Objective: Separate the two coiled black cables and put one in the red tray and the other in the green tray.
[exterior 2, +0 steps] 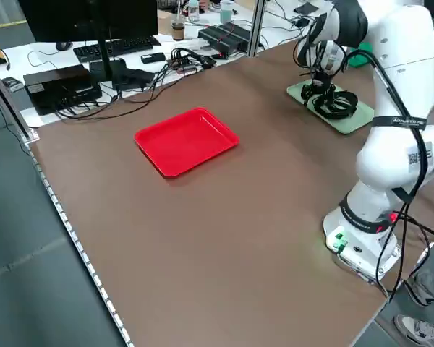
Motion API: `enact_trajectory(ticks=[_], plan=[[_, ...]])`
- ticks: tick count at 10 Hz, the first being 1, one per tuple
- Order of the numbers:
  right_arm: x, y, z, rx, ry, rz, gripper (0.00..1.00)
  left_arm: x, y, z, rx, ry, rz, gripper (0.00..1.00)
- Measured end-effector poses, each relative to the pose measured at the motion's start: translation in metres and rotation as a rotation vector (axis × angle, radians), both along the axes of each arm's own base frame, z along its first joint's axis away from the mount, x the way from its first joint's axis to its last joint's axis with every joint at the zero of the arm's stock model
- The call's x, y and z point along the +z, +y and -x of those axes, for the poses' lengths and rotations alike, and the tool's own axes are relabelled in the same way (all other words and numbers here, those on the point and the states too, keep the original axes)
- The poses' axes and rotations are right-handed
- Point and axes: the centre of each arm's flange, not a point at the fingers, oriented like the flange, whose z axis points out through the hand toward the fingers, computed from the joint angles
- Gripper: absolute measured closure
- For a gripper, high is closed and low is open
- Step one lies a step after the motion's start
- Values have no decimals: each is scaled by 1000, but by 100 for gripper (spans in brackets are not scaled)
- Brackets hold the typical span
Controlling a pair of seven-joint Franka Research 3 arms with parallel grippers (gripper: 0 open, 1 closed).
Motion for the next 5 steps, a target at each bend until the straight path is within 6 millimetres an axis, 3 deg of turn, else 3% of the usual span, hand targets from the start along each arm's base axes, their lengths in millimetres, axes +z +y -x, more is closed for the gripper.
enact_trajectory(ticks=[5], plan=[[-8, 0, 0, 7, 8, -7, 0, 2, -12, 8, -1, -2, 2, 21]])
